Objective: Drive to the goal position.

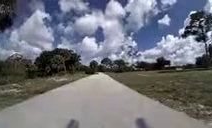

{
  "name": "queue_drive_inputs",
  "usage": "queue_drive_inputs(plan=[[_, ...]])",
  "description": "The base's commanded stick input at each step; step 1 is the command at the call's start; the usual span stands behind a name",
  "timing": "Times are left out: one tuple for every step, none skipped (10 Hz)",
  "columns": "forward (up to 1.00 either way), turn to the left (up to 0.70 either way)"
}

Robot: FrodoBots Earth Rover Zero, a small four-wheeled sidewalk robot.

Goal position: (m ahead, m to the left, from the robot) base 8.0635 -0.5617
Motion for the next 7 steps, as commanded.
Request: queue_drive_inputs(plan=[[0.70,0.00],[0.70,0.00],[0.70,0.00],[0.70,0.00],[0.70,0.00],[0.70,0.35],[0.70,0.35]])
